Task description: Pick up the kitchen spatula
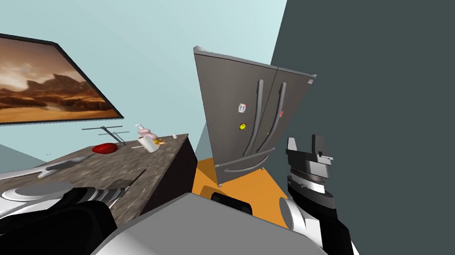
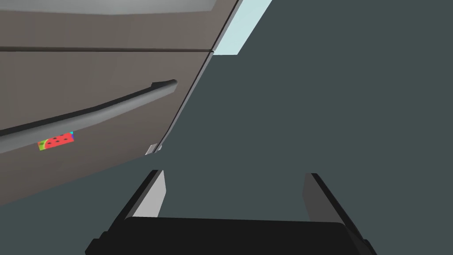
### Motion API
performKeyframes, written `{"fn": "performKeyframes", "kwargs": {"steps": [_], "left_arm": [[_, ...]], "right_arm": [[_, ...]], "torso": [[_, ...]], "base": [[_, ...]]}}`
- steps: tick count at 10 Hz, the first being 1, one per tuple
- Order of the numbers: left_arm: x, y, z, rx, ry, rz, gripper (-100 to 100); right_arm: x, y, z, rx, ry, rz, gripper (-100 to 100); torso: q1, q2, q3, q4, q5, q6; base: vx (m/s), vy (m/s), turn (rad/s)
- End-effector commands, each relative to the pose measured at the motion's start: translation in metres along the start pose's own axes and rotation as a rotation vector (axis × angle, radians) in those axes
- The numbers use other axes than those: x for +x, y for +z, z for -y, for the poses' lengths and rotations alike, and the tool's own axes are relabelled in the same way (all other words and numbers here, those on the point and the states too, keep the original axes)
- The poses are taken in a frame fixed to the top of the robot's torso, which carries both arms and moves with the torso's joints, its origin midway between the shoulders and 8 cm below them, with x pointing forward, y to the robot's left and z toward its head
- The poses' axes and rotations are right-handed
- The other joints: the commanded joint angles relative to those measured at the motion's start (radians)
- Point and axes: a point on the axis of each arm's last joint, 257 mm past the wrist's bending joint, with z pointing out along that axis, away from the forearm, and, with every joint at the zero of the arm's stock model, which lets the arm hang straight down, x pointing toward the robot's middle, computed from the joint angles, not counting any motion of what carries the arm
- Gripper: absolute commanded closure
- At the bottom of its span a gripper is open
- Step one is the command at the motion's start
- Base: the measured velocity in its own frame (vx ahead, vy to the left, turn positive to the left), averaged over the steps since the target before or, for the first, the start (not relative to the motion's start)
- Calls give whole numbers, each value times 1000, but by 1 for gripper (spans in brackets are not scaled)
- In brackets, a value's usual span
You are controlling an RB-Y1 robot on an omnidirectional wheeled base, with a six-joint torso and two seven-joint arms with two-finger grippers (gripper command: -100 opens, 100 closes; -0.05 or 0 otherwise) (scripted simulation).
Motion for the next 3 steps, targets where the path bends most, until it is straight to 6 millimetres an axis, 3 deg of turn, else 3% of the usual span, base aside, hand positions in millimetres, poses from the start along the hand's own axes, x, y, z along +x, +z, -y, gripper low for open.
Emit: {"fn": "performKeyframes", "kwargs": {"steps": [1, 2, 3], "left_arm": [[-3, -3, -5, -1, -5, -3, 100], [-3, -1, -3, -1, -3, 0, 100], [-2, -2, -3, 0, -4, -2, 0]], "right_arm": [[0, 0, 0, 0, 0, 0, 0], [0, 0, 0, 0, 0, 0, 0], [0, 0, 0, 0, 0, 0, 0]], "torso": [[0, 0, 0, 0, 0, 0], [0, 0, 0, 0, 0, 0], [1, 0, 0, 0, 0, 0]], "base": [[-16, -47, -10], [-8, -20, 0], [0, 0, 0]]}}
